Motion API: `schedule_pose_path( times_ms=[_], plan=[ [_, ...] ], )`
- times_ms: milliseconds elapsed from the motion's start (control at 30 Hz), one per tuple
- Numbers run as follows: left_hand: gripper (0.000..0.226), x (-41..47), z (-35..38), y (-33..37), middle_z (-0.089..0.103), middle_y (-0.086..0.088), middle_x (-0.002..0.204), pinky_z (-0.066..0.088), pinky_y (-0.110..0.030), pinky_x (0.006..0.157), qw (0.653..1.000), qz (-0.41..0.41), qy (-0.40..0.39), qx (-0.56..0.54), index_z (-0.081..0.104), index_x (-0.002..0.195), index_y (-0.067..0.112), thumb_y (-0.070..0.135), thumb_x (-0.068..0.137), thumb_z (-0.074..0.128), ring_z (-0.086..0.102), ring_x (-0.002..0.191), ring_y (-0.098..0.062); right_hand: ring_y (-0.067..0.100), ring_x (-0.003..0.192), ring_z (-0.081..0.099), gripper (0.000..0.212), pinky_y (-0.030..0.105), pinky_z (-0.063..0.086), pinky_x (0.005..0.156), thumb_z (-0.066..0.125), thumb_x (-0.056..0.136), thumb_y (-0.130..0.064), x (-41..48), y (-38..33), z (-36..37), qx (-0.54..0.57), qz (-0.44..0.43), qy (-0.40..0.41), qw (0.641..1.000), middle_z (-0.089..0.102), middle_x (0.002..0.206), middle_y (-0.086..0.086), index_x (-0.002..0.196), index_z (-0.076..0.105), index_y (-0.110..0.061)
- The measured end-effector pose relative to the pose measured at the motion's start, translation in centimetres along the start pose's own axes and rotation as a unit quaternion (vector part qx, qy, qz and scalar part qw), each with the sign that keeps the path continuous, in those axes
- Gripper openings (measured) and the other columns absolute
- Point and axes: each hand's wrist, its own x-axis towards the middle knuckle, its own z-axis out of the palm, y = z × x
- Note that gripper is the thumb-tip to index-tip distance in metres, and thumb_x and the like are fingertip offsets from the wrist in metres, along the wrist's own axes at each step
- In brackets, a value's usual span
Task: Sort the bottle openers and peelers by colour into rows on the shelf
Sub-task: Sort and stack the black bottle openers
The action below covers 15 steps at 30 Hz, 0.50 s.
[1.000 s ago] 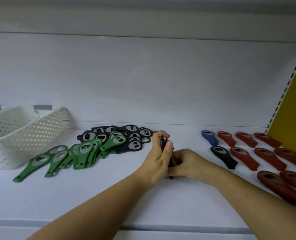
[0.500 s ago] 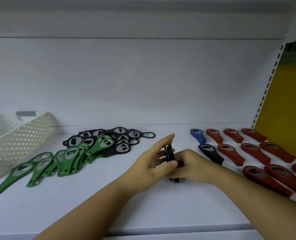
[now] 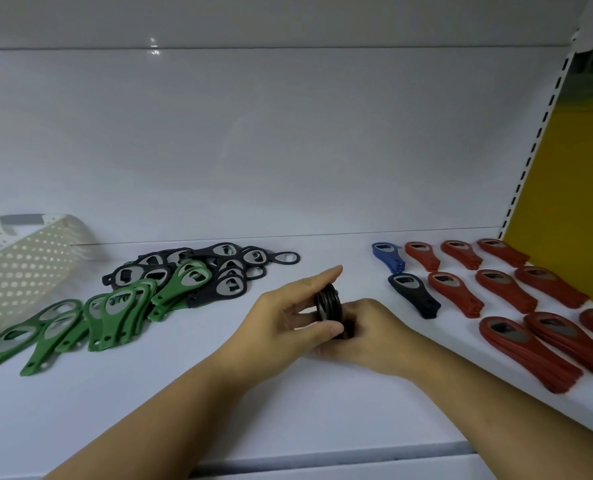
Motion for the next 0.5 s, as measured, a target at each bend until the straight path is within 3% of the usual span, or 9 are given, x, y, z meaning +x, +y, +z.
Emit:
schedule_pose_path(
  times_ms=[100, 233, 300, 367, 500],
  plan=[
    [0.059, 0.1, 0.4, 0.0, 0.066, 0.011, 0.114, 0.052, -0.022, 0.087, 0.999, 0.019, 0.015, 0.031, 0.065, 0.110, 0.047, 0.005, 0.071, 0.080, 0.062, 0.110, -0.010, 0.012, 0.064, 0.045, 0.048, 0.033, 0.039, 0.061, 0.073, 0.057, -0.057, -0.2, -0.1, 0.0, -0.012, -0.002, 0.009, 1.000, 0.058, 0.067, 0.006, 0.076, 0.065, -0.013],
    [0.046, 0.3, 0.2, 0.0, 0.069, 0.000, 0.104, 0.055, -0.026, 0.081, 0.999, -0.006, 0.036, -0.026, 0.068, 0.107, 0.024, -0.006, 0.072, 0.075, 0.069, 0.093, -0.017, 0.012, 0.059, 0.044, 0.034, 0.032, 0.037, 0.058, 0.084, 0.061, -0.038, -0.7, -1.0, -0.9, 0.003, 0.003, -0.021, 1.000, 0.052, 0.061, -0.002, 0.071, 0.064, -0.013],
    [0.044, 0.4, -0.2, 0.1, 0.068, -0.006, 0.105, 0.055, -0.026, 0.079, 0.997, -0.014, 0.046, -0.052, 0.066, 0.106, 0.019, -0.002, 0.068, 0.074, 0.069, 0.094, -0.019, 0.008, 0.054, 0.043, 0.019, 0.025, 0.036, 0.055, 0.084, 0.068, -0.024, -1.0, -1.2, -1.6, 0.015, 0.005, -0.039, 0.999, 0.049, 0.056, -0.011, 0.066, 0.066, -0.019],
    [0.048, 0.4, -0.4, 0.2, 0.068, -0.010, 0.109, 0.055, -0.026, 0.079, 0.996, -0.026, 0.042, -0.070, 0.065, 0.108, 0.019, 0.002, 0.064, 0.074, 0.069, 0.098, -0.020, 0.003, 0.052, 0.044, 0.023, 0.019, 0.037, 0.054, 0.083, 0.070, -0.020, -1.3, -1.4, -1.8, 0.012, 0.004, -0.041, 0.999, 0.052, 0.052, -0.016, 0.059, 0.066, -0.030],
    [0.050, 0.2, -0.2, 0.3, 0.069, -0.006, 0.108, 0.055, -0.029, 0.079, 0.997, -0.035, 0.026, -0.062, 0.066, 0.107, 0.018, -0.010, 0.066, 0.074, 0.069, 0.099, -0.020, 0.006, 0.055, 0.045, 0.017, 0.023, 0.038, 0.057, 0.084, 0.069, -0.020, -1.4, -1.2, -1.5, 0.011, 0.012, -0.031, 0.999, 0.052, 0.056, -0.013, 0.065, 0.068, -0.024]
  ],
)
